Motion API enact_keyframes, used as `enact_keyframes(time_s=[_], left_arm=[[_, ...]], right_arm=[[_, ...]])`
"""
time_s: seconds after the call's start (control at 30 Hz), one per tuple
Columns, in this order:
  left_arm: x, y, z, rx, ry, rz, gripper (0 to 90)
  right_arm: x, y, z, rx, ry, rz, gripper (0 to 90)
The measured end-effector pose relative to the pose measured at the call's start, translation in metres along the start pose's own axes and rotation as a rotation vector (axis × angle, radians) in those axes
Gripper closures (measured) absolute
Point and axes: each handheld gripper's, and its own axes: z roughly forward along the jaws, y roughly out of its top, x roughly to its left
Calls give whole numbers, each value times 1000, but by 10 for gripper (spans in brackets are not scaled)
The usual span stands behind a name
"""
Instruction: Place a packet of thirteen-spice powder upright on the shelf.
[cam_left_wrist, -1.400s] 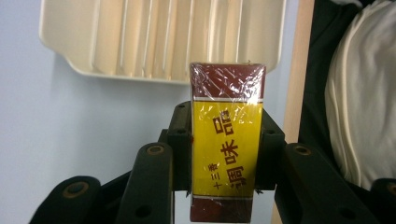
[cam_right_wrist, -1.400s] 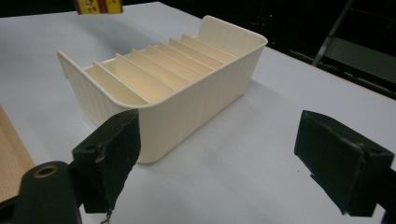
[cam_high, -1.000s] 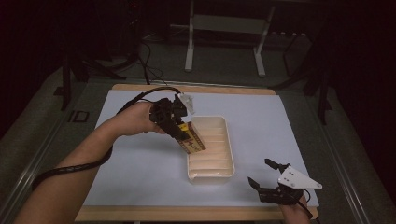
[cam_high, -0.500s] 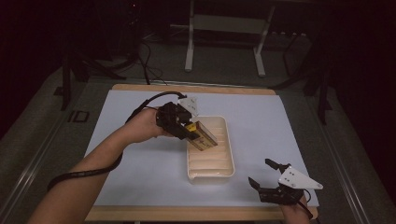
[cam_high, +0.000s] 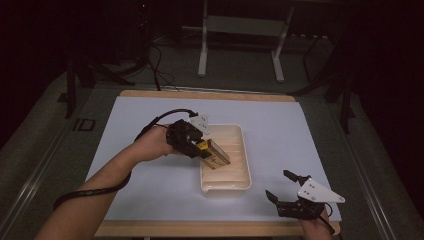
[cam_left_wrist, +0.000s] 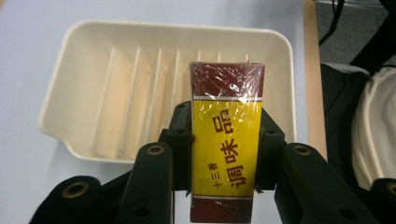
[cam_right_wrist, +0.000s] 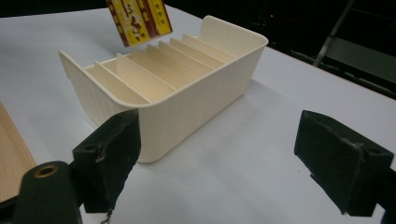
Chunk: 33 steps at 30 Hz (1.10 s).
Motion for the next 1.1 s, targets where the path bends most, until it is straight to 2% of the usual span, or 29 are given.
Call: enact_keyframes(time_s=[0.17, 0.2, 0.4, 0.7, 0.83, 1.1], left_arm=[[2, -1, 4, 15, 8, 5, 677], [3, -2, 5, 20, -4, -7, 677], [4, -1, 9, 37, -2, 0, 677], [4, 1, 12, 34, 4, 1, 677], [7, 0, 11, 36, -7, -12, 677], [9, 1, 11, 45, -12, -13, 677]], right_arm=[[0, 0, 0, 1, 1, 1, 146], [0, 0, 0, 0, 1, -1, 146], [0, 0, 0, 1, 3, 0, 146], [0, 0, 0, 0, 3, -2, 146], [0, 0, 0, 2, 3, -2, 146], [0, 0, 0, 3, 4, -4, 146]])
